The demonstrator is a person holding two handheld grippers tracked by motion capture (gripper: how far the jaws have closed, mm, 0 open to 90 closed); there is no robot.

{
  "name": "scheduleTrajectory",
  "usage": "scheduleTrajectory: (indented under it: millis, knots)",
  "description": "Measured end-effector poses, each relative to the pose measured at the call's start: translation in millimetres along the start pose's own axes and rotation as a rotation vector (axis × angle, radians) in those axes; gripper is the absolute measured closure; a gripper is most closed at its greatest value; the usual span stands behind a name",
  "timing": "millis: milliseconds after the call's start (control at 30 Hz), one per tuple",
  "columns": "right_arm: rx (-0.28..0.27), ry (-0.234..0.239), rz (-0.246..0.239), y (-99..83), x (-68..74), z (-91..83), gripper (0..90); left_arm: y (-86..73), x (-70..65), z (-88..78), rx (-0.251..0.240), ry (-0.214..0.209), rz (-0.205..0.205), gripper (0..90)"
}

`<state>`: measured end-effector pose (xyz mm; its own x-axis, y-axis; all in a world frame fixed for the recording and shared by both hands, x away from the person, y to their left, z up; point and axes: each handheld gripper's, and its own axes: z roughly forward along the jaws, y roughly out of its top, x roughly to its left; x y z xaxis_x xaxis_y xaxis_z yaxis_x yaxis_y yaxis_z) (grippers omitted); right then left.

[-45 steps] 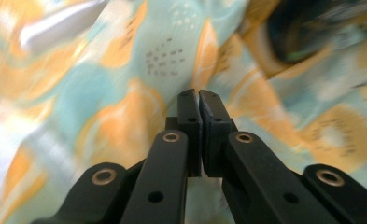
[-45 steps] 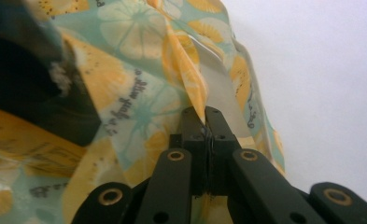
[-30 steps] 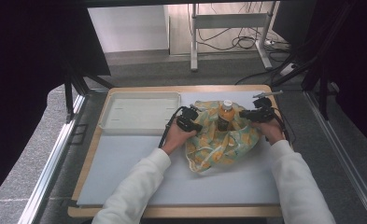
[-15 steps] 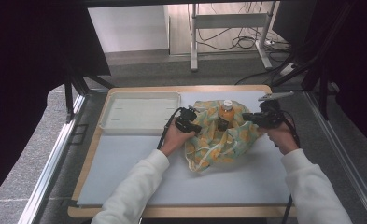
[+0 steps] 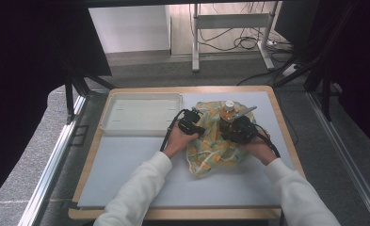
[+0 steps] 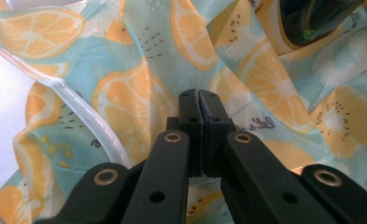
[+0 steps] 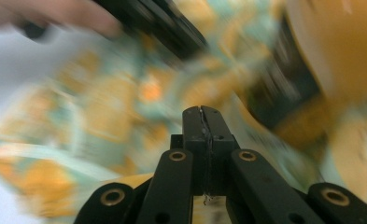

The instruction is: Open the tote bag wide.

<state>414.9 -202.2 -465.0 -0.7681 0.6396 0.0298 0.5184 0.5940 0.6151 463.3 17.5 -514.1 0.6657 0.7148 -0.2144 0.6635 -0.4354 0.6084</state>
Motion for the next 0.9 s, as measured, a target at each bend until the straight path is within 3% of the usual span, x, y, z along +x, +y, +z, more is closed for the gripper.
scheduleTrajectory:
  millis: [133,333,500,667,767,900]
  knots:
    - [0.041,-0.026,0.036,-22.1,-14.1,4.0,89.1,-0.5,1.6,0.6,0.004,0.002,-0.001,89.3]
    - [0.032,-0.008,0.089,-55.4,-29.9,-3.8,89.2,-1.1,2.4,0.0,0.006,0.007,-0.002,89.3]
    - [0.036,0.0,0.123,-72.0,-38.0,-5.4,89.3,-2.5,3.7,-0.2,0.006,0.009,-0.005,89.5]
    - [0.009,0.005,0.13,-68.8,-39.5,-10.0,89.2,-3.0,4.6,-0.7,0.005,0.009,-0.005,89.3]
    - [-0.055,-0.009,0.141,-56.9,-44.3,-20.4,89.2,-3.0,4.7,-0.5,0.005,0.01,-0.004,89.2]
    - [-0.1,-0.027,0.156,-38.6,-53.3,-28.1,89.2,-2.8,3.3,-0.3,0.006,0.007,-0.005,89.2]
